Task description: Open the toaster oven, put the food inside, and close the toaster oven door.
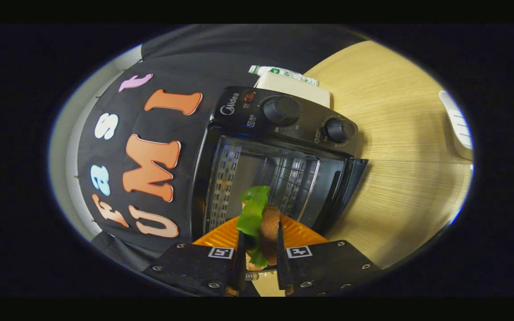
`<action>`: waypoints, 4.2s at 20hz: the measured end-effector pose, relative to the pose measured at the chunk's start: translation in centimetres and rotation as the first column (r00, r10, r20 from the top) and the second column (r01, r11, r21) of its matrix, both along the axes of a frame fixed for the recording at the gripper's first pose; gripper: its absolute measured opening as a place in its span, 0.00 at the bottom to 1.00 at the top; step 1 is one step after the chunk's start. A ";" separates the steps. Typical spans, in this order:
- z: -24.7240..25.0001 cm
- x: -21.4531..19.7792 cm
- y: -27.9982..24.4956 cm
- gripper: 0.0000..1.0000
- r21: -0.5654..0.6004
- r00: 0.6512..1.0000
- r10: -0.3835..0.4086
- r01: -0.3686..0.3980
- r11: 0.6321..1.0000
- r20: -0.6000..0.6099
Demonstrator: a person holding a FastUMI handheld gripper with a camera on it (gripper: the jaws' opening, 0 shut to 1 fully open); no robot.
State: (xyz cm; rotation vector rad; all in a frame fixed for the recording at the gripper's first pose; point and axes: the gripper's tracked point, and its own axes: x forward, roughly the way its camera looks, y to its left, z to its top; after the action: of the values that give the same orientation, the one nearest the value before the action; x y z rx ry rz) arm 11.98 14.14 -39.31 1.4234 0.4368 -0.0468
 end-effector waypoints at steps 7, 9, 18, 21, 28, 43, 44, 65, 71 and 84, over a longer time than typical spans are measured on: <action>-1.0 2.6 0.7 0.31 -0.021 0.991 -0.096 0.095 0.995 -0.093; -0.8 2.7 0.9 0.36 -0.051 0.981 -0.132 0.126 0.991 -0.146; -2.1 0.6 -1.0 0.63 -0.225 0.932 -0.249 0.192 0.955 -0.262; -3.7 -0.2 0.2 0.85 -0.178 0.921 -0.198 0.144 0.973 -0.337; 0.0 -4.0 0.0 0.98 -0.219 0.961 -0.071 0.011 0.976 -0.268; 1.4 -18.1 -4.6 0.99 -0.692 0.891 0.370 -0.443 0.570 -0.265; 0.8 -18.7 -5.0 0.99 -0.707 0.883 0.378 -0.454 0.542 -0.278; -9.8 -20.7 -3.3 1.00 -0.767 0.737 0.458 -0.620 0.166 -0.497; -8.7 -20.2 -3.1 0.99 -0.779 0.734 0.471 -0.611 0.143 -0.489; 0.5 -12.8 -3.0 0.99 -0.832 0.828 0.456 -0.480 0.277 -0.326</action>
State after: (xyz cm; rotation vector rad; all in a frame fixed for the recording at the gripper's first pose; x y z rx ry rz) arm -0.82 11.12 -38.82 0.1495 0.7076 0.1765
